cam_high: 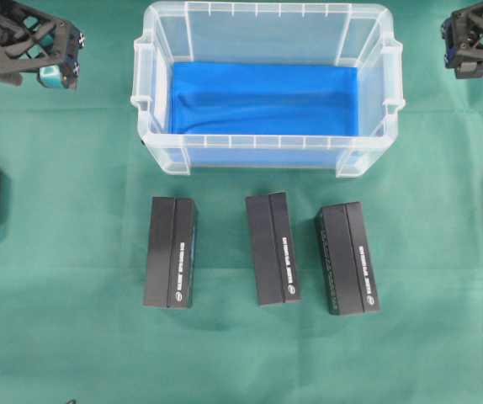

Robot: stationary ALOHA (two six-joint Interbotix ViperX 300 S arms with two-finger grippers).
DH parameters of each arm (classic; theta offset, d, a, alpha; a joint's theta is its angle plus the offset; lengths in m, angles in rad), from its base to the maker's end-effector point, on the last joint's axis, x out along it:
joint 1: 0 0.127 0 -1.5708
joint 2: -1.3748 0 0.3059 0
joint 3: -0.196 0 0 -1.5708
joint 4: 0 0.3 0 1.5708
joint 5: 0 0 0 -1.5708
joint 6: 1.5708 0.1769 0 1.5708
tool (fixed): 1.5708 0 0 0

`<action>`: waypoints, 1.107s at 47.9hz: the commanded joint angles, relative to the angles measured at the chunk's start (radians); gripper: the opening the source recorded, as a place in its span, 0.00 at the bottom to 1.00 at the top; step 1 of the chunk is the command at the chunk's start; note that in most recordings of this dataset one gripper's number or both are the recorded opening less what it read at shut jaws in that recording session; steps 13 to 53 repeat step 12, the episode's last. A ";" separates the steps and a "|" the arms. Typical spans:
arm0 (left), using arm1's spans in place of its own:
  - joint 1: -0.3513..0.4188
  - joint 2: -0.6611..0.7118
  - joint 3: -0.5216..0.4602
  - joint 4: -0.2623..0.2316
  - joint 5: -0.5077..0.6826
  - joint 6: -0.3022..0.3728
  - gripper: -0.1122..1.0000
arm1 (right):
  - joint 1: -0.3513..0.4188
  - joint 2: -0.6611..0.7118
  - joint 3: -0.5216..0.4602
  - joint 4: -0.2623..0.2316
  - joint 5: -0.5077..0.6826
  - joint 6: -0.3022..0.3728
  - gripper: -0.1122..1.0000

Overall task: Take out the box from the case.
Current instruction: 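Open the right gripper and withdraw it to the upper right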

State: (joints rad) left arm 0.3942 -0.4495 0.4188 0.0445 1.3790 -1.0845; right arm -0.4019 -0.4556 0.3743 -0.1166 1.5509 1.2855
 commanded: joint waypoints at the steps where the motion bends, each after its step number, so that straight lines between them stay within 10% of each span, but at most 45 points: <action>1: -0.003 -0.012 -0.015 0.000 -0.003 -0.002 1.00 | -0.002 -0.012 -0.012 0.000 -0.003 0.002 0.91; 53: -0.003 -0.014 -0.015 0.000 -0.003 -0.006 1.00 | -0.002 -0.012 -0.011 0.000 -0.002 0.002 0.91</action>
